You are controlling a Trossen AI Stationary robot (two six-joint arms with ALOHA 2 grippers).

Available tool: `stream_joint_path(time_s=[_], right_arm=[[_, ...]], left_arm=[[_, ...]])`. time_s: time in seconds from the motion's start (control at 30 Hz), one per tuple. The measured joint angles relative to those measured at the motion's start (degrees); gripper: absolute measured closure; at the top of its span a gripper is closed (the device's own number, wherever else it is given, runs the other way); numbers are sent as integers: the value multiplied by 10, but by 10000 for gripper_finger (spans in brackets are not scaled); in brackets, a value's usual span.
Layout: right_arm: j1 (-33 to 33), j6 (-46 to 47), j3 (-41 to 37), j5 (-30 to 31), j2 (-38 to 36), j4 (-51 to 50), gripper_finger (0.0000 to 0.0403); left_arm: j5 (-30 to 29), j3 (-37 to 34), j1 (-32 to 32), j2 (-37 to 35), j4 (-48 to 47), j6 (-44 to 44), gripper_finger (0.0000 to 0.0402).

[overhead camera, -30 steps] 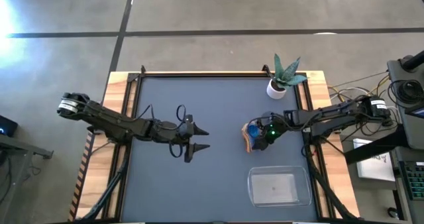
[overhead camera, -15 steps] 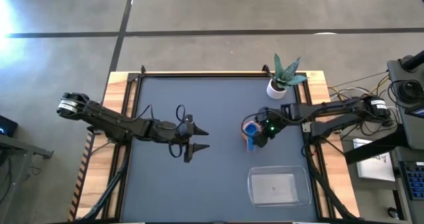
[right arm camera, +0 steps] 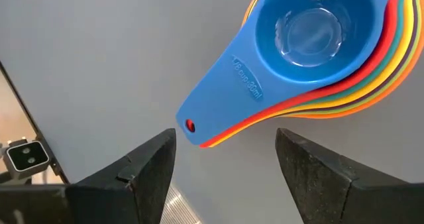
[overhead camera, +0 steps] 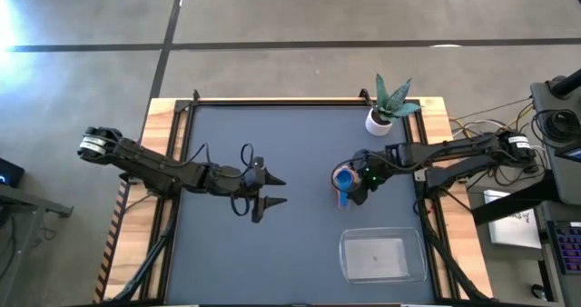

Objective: Nest measuring cups in basket
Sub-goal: Put the stacked measuring cups into the bin

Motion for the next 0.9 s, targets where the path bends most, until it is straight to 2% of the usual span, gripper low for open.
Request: stream_joint_path(time_s=[0.17,0.43,0.9], right_arm=[[5,-6,0,5,0,-4,160],[20,-18,-3,46,-1,-5,163],[37,-26,-4,80,-34,-11,172]], left_arm=[[0,-1,-2,0,0,3,170],[0,-2,-6,-1,0,5,170],[-1,-4,-6,-1,18,12,170]])
